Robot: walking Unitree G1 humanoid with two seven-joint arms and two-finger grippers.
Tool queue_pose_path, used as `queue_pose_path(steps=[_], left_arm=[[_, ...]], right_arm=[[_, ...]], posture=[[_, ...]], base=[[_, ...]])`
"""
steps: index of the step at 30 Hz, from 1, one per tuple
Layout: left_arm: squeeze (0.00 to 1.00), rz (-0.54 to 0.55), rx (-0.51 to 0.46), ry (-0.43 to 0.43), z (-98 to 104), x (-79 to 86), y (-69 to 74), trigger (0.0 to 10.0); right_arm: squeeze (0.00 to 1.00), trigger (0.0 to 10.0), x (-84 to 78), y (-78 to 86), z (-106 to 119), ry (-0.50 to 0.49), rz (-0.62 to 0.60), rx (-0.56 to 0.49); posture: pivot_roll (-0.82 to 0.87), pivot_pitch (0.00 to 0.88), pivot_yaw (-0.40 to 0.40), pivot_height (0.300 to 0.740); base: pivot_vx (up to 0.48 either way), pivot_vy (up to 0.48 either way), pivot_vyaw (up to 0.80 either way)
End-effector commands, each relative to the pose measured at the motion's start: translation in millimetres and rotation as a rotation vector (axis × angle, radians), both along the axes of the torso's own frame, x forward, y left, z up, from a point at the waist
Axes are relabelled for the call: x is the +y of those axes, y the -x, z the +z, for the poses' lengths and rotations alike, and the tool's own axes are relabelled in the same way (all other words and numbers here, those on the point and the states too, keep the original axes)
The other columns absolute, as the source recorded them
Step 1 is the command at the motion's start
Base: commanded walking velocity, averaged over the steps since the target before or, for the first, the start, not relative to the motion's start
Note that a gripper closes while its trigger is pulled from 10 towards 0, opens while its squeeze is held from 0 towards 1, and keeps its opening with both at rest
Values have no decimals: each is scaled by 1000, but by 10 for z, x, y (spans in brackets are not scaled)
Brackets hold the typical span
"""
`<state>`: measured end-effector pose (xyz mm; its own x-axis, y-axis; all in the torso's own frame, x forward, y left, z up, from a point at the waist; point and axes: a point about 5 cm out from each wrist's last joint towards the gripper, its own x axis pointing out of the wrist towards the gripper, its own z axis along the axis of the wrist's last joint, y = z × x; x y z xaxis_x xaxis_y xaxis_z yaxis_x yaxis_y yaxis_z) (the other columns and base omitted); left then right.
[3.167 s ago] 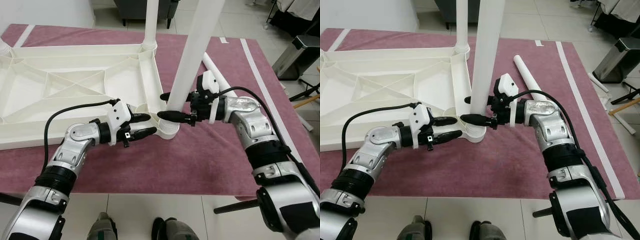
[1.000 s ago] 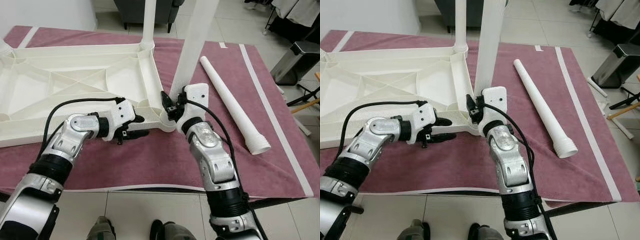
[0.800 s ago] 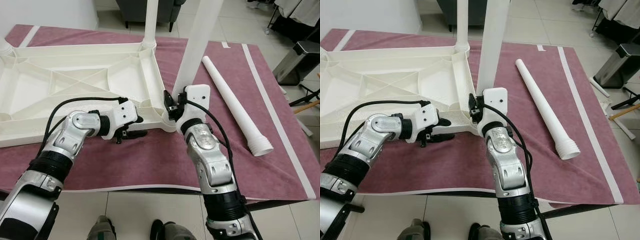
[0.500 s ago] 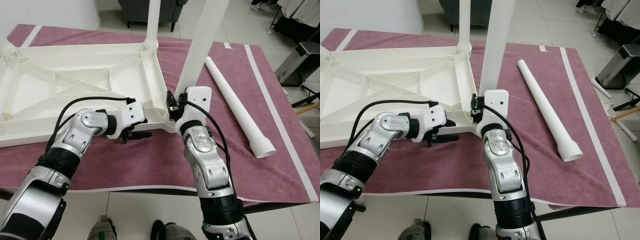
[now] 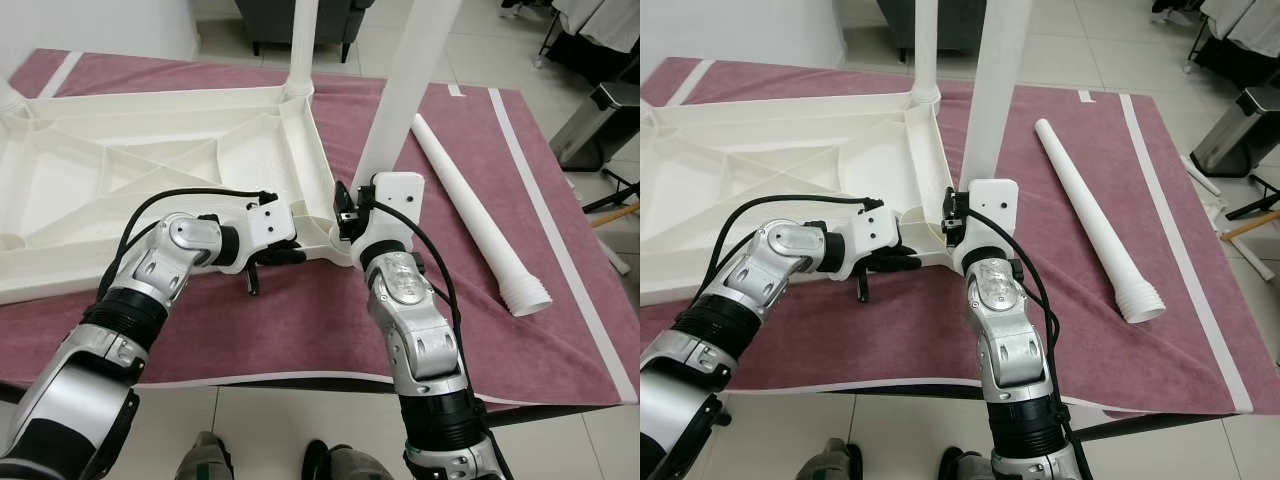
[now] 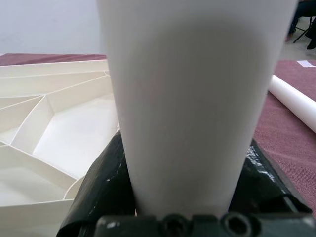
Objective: Building children table
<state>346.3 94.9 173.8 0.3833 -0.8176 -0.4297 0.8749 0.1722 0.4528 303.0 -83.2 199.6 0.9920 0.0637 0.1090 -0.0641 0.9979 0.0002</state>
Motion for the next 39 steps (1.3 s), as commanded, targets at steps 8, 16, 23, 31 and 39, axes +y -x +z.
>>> queue_pose_path(steps=[8, 16, 23, 31, 39], left_arm=[[0, 99, 2, -6, -163, 76, -2, 0], [0, 83, 4, 1, -162, 79, 2, 0], [0, 64, 3, -1, -152, 95, 20, 0], [0, 36, 2, 1, -133, 116, 49, 0], [0, -1, 6, 3, -123, 124, 88, 0]], right_arm=[[1000, 10000, -53, 38, -458, 33, -21, 204], [0, 10000, 53, 59, -318, -3, 127, 129], [0, 10000, 61, 80, -79, 74, 301, -27], [0, 10000, -172, -27, 225, 223, 345, -164], [0, 10000, -227, -110, 323, 292, 390, -194]], posture=[[66, 174, -15, 740], [65, 177, -15, 740], [64, 180, -15, 740], [61, 181, -15, 740], [64, 182, -12, 740]], base=[[0, 0, 0], [0, 0, 0], [0, 0, 0], [0, 0, 0], [0, 0, 0]])
